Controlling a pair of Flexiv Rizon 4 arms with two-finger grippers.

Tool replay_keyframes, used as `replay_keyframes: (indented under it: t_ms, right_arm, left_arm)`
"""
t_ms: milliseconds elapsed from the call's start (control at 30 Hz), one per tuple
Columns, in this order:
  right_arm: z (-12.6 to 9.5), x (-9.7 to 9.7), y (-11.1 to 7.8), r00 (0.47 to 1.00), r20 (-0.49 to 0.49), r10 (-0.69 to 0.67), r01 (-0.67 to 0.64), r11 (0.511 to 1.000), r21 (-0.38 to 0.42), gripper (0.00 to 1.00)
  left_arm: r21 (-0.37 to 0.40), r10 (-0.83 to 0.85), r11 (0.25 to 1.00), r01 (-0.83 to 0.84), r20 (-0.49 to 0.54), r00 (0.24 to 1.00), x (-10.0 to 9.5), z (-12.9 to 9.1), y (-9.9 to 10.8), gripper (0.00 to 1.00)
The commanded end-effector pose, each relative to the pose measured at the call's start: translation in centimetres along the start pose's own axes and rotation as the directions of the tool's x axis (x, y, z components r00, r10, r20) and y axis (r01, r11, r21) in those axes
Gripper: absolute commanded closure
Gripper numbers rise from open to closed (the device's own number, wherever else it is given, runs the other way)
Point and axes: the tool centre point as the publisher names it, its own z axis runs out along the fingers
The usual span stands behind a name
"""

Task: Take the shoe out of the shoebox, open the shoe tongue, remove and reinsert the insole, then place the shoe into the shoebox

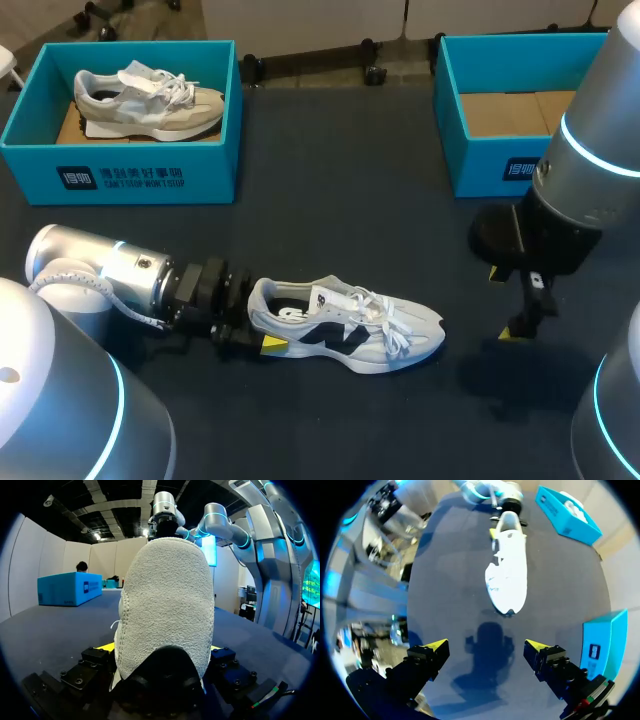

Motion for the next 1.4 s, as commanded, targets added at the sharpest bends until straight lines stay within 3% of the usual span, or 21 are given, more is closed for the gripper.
replay_keyframes:
  t_ms: [33,267,500,700,833,1267,1400]
  right_arm:
    - [0.7,-0.9,2.1,0.986,-0.014,0.168,-0.167,0.985,0.046,0.0]
    - [0.9,-1.2,3.9,0.914,0.036,0.405,-0.406,0.91,0.083,0.0]
    - [1.3,-1.2,5.9,0.858,0.063,0.51,-0.514,0.851,0.108,0.0]
    - [1.3,-1.1,7.1,0.84,0.115,0.531,-0.541,0.835,0.1,0.0]
    - [1.2,-1.2,7.6,0.838,0.095,0.537,-0.545,0.834,0.089,0.0]
    - [1.2,-1.2,7.6,0.838,0.095,0.537,-0.545,0.834,0.089,0.0]
    - [1.6,-0.2,8.4,0.761,0.135,0.634,-0.647,0.758,0.085,0.0]
  left_arm:
    - [-0.001,0.001,1.0,-0.001,0.004,1.0,0.3,-0.2,0.0,1.0]
    - [-0.001,0.001,1.0,-0.001,0.004,1.0,0.3,-0.2,0.0,1.0]
    - [-0.001,0.001,1.0,-0.001,0.004,1.0,0.3,-0.2,0.0,1.0]
    - [-0.001,0.001,1.0,-0.001,0.004,1.0,0.3,-0.2,0.0,1.0]
    - [-0.001,0.001,1.0,-0.001,0.004,1.0,0.3,-0.2,0.0,1.0]
    - [-0.001,0.001,1.0,-0.001,0.004,1.0,0.3,-0.2,0.0,1.0]
    - [-0.001,0.001,1.0,-0.001,0.004,1.0,0.3,-0.2,0.0,1.0]
